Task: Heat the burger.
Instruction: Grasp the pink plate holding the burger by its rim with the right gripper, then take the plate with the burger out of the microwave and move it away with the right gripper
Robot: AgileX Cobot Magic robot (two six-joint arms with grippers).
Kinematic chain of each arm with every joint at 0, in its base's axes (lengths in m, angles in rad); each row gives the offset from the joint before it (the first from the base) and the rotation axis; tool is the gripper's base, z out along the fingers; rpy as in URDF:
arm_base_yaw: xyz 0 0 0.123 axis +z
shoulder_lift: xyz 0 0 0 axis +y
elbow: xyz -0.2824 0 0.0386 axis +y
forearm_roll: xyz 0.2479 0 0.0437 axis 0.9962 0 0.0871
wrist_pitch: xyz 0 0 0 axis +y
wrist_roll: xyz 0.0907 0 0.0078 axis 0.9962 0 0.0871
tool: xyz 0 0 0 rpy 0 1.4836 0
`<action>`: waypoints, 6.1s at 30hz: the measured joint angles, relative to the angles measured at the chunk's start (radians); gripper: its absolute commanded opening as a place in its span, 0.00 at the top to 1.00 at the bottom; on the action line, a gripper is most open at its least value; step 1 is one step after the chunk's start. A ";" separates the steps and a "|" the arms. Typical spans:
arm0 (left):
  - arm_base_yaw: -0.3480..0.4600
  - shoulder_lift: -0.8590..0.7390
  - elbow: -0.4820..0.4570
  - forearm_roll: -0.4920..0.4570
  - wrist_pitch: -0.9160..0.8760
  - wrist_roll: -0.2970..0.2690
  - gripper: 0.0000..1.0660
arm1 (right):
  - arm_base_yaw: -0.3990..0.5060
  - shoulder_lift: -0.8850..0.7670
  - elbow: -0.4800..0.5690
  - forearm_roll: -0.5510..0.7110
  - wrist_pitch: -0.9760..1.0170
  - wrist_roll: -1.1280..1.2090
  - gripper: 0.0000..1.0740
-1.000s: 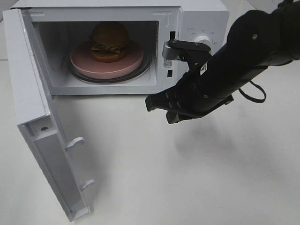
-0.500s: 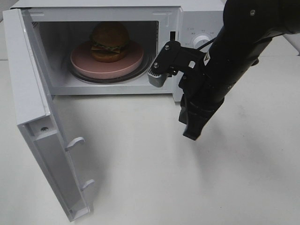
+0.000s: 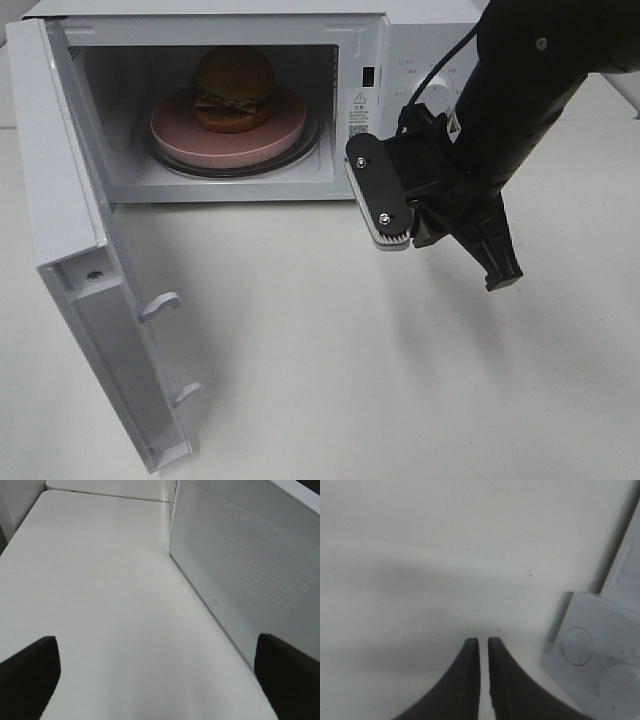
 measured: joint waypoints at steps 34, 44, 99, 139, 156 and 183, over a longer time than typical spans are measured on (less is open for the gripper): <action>0.000 0.000 0.000 0.000 0.000 0.000 0.08 | 0.090 0.074 -0.094 -0.183 -0.273 0.158 0.14; 0.000 0.000 0.000 0.000 0.000 0.000 0.08 | 0.116 0.190 -0.214 -0.186 -0.278 0.169 0.17; 0.000 0.000 0.000 0.000 0.000 0.000 0.08 | 0.092 0.635 -0.709 -0.192 -0.173 0.293 0.25; 0.000 0.000 0.000 0.000 0.000 0.000 0.08 | 0.122 0.746 -0.861 -0.150 -0.192 0.344 0.94; 0.000 0.000 0.000 0.000 0.000 0.000 0.08 | 0.131 0.686 -0.829 -0.113 -0.095 0.239 1.00; 0.000 0.000 0.000 0.000 0.000 0.000 0.08 | 0.140 0.357 -0.222 -0.167 -0.464 0.216 1.00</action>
